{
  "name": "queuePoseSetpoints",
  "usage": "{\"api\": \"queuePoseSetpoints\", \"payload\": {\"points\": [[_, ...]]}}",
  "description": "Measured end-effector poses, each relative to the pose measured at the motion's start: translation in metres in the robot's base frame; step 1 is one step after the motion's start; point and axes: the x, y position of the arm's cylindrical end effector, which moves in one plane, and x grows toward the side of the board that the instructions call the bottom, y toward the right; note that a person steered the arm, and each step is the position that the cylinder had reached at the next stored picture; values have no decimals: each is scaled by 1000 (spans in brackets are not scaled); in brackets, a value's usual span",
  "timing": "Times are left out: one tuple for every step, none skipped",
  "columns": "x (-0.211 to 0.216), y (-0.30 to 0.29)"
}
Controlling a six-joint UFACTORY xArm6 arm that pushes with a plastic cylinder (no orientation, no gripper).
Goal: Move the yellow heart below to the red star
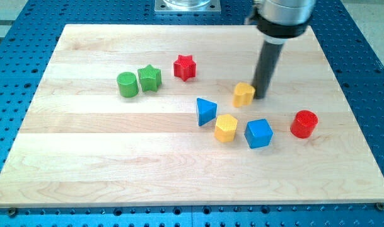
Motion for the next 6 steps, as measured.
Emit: {"api": "queuePoseSetpoints", "payload": {"points": [[-2, -18], [30, 20], [27, -37], [14, -46], [8, -69], [7, -108]]}}
